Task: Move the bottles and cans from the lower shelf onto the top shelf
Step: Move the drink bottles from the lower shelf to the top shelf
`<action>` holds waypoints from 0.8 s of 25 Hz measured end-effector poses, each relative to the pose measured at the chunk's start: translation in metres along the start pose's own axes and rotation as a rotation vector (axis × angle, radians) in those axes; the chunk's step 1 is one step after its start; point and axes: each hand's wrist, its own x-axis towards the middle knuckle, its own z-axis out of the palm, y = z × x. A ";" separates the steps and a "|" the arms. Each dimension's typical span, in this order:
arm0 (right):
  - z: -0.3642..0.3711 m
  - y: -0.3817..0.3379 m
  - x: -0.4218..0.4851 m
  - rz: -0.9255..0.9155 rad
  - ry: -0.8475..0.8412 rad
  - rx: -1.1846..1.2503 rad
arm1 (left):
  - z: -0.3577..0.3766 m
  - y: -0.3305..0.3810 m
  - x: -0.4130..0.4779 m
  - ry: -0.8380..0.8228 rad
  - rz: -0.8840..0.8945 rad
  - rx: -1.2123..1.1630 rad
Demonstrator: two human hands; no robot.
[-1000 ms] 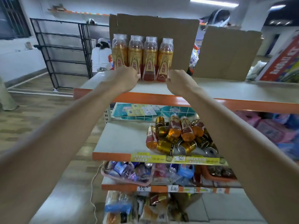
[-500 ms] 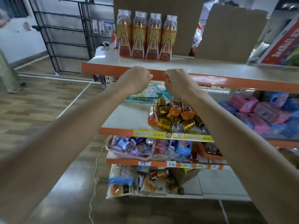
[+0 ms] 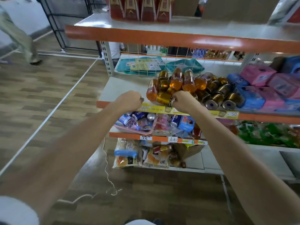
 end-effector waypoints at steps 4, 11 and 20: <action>0.015 0.020 0.011 0.019 0.014 0.076 | 0.015 0.006 0.005 -0.033 -0.029 -0.014; 0.024 0.035 0.033 0.086 0.023 0.147 | 0.034 0.012 0.024 -0.118 -0.113 -0.084; 0.019 0.028 0.117 0.124 0.166 0.196 | 0.060 -0.027 0.106 -0.065 -0.125 -0.264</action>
